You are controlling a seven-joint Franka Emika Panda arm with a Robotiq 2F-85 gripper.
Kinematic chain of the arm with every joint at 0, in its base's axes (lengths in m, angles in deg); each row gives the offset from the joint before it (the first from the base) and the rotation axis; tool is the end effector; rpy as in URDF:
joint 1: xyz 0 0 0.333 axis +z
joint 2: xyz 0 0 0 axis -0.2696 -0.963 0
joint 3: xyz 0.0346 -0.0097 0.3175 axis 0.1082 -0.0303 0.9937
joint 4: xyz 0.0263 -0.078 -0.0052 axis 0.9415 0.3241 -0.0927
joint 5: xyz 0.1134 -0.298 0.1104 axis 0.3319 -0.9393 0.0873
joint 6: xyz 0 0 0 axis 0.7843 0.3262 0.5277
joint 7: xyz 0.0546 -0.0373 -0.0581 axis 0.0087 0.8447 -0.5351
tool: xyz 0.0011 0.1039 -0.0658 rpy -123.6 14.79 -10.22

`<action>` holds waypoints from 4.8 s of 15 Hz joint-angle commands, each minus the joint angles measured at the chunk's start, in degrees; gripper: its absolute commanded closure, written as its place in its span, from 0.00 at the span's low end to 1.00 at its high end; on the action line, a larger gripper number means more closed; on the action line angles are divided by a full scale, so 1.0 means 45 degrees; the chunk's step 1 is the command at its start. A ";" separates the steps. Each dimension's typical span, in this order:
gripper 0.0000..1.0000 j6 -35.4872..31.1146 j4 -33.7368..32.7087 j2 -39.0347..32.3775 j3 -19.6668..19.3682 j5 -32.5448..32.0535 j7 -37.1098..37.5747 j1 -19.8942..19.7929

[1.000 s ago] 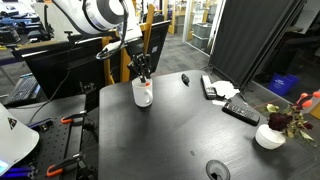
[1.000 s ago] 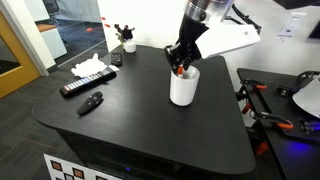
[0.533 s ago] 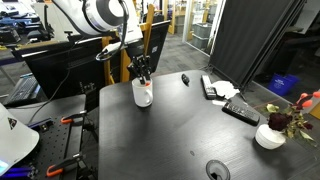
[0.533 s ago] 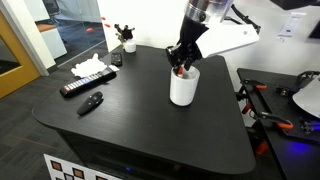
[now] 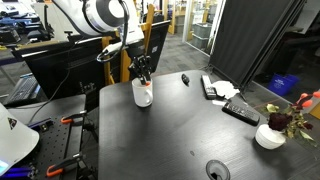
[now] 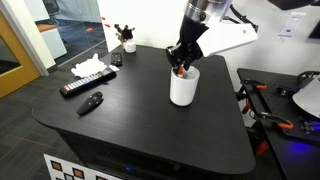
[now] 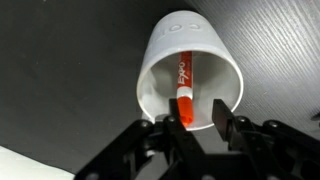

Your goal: Remove the orange marker from the white mug

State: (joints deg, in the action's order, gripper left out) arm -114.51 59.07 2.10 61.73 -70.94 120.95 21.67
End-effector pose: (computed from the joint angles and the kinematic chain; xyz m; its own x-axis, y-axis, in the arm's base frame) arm 0.4445 0.1011 0.3069 0.6549 -0.6886 0.3115 -0.7333 -0.6787 0.0415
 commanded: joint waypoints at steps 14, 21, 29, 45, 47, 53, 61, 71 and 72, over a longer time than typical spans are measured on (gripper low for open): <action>0.59 -0.1382 0.0185 -0.0516 -0.0707 0.0149 -0.1389 0.0153; 0.87 -0.1323 0.0309 -0.0361 -0.0738 -0.0369 -0.1208 0.0328; 0.95 -0.1012 0.1010 0.0478 -0.0393 -0.1604 -0.0657 0.0454; 0.95 -0.0463 0.2507 0.5726 -0.0015 -0.2541 -0.0104 0.0664; 0.95 -0.0316 0.2466 0.6249 0.0583 -0.2290 -0.0260 -0.0102; 0.95 -0.0359 0.1886 0.6180 0.0321 -0.1901 -0.1234 -0.1378; 0.95 -0.0556 0.1201 0.4369 -0.1036 0.1393 -0.5863 -0.2198; 0.81 -0.0733 0.1406 0.4199 -0.0558 0.2629 -0.7054 -0.2657; 0.81 -0.0733 0.1407 0.4199 -0.0558 0.2628 -0.7054 -0.2666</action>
State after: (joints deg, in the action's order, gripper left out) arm -117.79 65.41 20.92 57.72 -60.02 89.96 11.16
